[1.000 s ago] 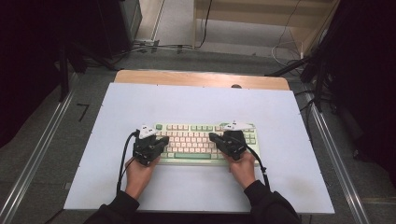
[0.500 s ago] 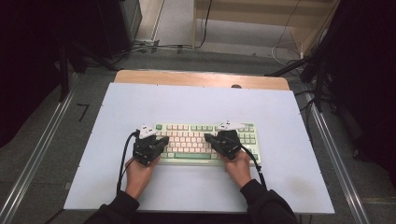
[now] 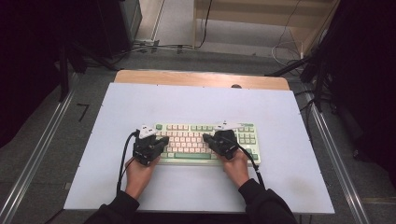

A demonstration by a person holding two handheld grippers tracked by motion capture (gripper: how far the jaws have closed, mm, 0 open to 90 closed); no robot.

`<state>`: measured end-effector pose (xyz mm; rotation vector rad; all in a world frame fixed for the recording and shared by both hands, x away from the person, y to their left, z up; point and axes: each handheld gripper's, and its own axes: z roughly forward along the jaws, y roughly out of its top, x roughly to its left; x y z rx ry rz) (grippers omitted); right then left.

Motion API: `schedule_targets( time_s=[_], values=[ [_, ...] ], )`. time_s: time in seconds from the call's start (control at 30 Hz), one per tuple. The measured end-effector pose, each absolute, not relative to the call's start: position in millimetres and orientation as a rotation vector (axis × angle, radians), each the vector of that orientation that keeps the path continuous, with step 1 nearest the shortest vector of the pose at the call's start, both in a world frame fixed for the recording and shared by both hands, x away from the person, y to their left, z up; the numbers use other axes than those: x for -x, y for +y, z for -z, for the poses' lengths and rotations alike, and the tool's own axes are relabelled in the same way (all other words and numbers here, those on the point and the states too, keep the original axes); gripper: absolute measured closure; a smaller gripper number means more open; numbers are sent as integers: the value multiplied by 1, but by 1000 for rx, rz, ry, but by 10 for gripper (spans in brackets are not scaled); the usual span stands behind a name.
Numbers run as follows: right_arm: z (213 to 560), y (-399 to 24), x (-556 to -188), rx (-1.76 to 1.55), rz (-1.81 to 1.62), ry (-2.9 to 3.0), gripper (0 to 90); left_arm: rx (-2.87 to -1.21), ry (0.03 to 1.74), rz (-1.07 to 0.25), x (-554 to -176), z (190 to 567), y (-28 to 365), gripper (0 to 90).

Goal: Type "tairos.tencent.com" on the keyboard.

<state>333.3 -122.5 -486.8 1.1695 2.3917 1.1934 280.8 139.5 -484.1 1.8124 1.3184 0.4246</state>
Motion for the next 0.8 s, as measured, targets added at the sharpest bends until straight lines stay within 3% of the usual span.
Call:
schedule_targets(
  time_s=[0.8],
  values=[
    [481, -123, -332, -1170, -1202, 2393, 873, -1798, 1312, -405, -283, 483, 136, 900]
  ],
)
